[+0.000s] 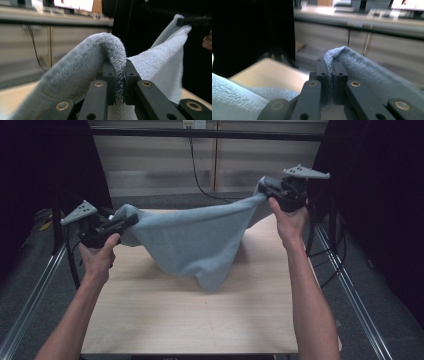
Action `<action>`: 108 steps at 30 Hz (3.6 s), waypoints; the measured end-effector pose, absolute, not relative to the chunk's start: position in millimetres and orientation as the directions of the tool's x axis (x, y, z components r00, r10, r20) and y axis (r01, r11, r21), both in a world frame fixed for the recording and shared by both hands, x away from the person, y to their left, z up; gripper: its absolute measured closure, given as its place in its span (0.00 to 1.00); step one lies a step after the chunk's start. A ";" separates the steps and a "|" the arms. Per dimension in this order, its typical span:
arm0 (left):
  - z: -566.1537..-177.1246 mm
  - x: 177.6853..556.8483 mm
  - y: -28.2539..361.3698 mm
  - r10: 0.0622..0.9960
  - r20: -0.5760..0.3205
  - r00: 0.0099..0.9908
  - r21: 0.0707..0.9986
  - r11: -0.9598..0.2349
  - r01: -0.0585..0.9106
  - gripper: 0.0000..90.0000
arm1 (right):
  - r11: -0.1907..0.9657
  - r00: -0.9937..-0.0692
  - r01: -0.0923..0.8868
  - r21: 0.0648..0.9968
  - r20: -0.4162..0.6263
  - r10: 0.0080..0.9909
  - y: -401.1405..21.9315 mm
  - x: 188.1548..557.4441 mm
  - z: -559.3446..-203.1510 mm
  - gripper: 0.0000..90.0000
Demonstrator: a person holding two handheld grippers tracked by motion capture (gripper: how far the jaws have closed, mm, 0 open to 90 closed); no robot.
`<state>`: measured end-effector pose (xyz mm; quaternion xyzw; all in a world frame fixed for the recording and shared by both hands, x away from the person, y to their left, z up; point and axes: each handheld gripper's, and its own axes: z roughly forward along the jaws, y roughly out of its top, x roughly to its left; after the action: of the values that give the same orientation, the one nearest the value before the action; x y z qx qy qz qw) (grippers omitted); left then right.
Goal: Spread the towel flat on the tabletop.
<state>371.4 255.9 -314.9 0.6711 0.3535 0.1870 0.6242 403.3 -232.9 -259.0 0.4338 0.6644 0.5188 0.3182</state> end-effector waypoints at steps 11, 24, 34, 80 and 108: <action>-402.2 300.7 248.9 0.613 -0.215 0.761 0.928 -0.116 0.355 0.92 | 0.097 -0.431 0.335 0.937 0.061 0.900 -251.3 318.6 -347.6 0.96; -465.2 238.6 247.5 0.517 -0.311 0.797 0.834 -0.254 0.490 0.82 | 0.061 -0.358 0.589 0.806 0.193 0.914 -267.4 198.8 -465.0 0.81; -445.8 258.1 257.0 0.540 -0.300 0.786 0.871 -0.181 0.457 0.72 | 0.008 -0.262 0.523 0.853 0.152 0.953 -296.9 181.4 -444.9 0.67; -460.4 304.8 258.8 0.633 -0.257 0.731 0.828 -0.247 0.504 0.64 | 0.073 -0.241 0.554 0.829 0.075 0.968 -312.0 198.1 -462.6 0.70; -497.9 327.9 226.2 0.642 -0.193 0.742 0.749 -0.392 0.534 0.77 | 0.309 -0.500 0.641 0.703 0.075 0.863 -205.8 284.3 -501.5 0.62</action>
<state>327.9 226.2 -497.9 0.8318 0.3532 0.0638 0.4234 284.3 -205.8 -501.5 0.4739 0.7932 0.3475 0.1600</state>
